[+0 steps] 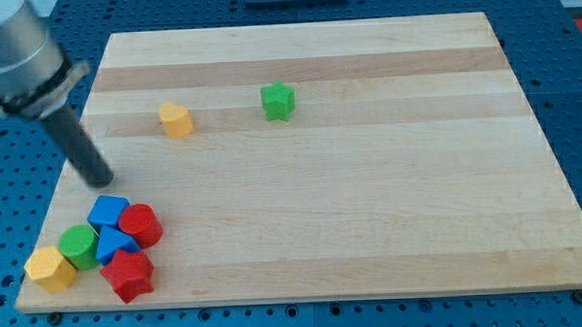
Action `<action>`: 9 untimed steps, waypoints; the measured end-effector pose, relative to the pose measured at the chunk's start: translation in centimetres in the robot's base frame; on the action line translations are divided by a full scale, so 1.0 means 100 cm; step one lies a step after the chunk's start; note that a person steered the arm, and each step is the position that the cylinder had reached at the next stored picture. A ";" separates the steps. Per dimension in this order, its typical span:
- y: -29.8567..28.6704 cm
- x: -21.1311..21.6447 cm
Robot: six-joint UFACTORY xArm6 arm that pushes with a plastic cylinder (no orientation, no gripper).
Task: Place the yellow heart to the left of the blue cube
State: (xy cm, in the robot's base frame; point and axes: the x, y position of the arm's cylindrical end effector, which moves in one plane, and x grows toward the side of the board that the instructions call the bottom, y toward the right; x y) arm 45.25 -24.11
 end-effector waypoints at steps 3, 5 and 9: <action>0.152 -0.041; 0.129 -0.103; 0.036 -0.063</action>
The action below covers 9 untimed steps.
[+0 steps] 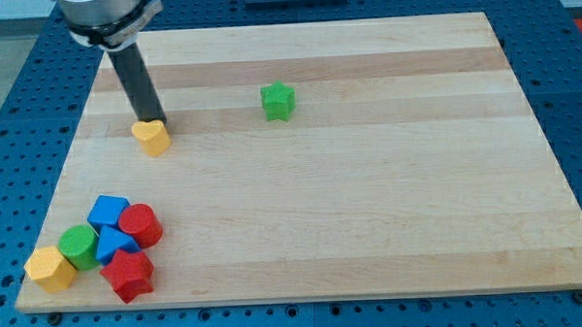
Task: Place the yellow heart to the left of the blue cube
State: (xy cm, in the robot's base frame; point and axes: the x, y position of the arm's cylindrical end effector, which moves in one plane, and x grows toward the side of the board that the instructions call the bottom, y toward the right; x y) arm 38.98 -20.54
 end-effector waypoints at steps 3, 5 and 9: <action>-0.015 -0.031; 0.005 -0.014; 0.004 0.032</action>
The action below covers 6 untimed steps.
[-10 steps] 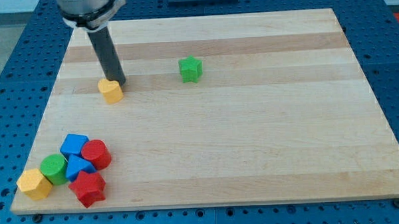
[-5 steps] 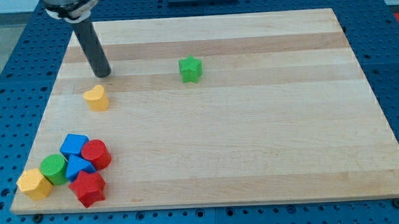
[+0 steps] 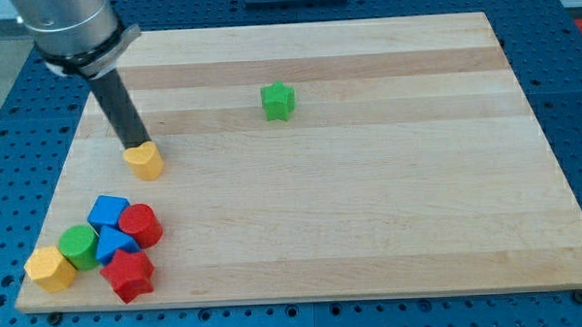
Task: Place the yellow heart to the left of the blue cube
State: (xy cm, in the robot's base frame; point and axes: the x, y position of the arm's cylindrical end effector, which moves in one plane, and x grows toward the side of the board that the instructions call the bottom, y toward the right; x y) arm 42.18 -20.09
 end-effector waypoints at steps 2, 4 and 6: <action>0.059 0.003; 0.008 0.011; -0.036 0.034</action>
State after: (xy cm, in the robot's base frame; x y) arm 45.60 -23.72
